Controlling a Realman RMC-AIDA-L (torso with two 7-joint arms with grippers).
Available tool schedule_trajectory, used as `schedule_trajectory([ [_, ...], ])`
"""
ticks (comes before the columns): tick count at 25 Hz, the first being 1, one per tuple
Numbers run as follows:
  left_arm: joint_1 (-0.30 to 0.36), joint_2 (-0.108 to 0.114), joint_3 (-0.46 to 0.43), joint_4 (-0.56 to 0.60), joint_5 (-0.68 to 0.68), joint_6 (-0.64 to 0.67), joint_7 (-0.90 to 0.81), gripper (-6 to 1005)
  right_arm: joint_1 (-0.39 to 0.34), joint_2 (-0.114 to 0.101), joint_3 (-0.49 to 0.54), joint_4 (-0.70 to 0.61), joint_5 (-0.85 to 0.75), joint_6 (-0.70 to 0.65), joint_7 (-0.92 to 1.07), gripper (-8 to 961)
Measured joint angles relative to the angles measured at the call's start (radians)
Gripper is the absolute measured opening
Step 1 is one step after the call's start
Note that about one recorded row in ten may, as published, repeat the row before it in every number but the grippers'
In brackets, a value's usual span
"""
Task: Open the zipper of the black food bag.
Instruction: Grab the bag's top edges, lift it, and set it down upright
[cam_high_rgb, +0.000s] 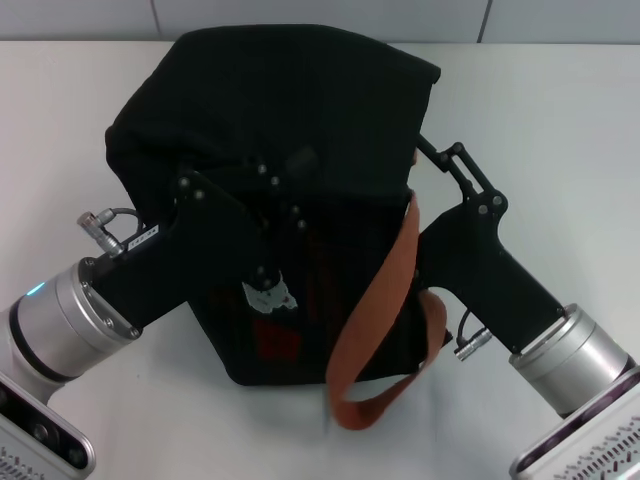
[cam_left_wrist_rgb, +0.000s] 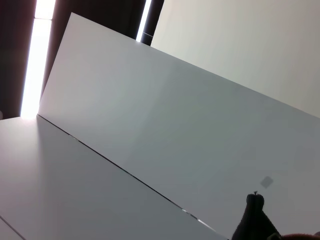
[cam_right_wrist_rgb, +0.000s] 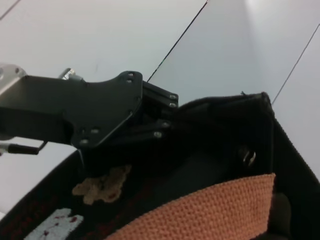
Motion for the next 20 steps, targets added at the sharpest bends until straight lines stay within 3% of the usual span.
schedule_trajectory([
  [7,-0.001,0.000,0.002,-0.004,0.001,0.002,0.000,86,0.012,0.000,0.023,-0.006,0.001,0.015,-0.002,740],
  [12,-0.001,0.000,0.002,-0.004,0.001,0.003,0.000,86,0.017,0.000,0.034,-0.007,-0.001,0.026,-0.008,517],
  [20,0.002,0.000,0.002,-0.004,0.001,0.005,0.000,86,0.018,0.000,0.024,0.001,-0.005,0.021,-0.066,465],
])
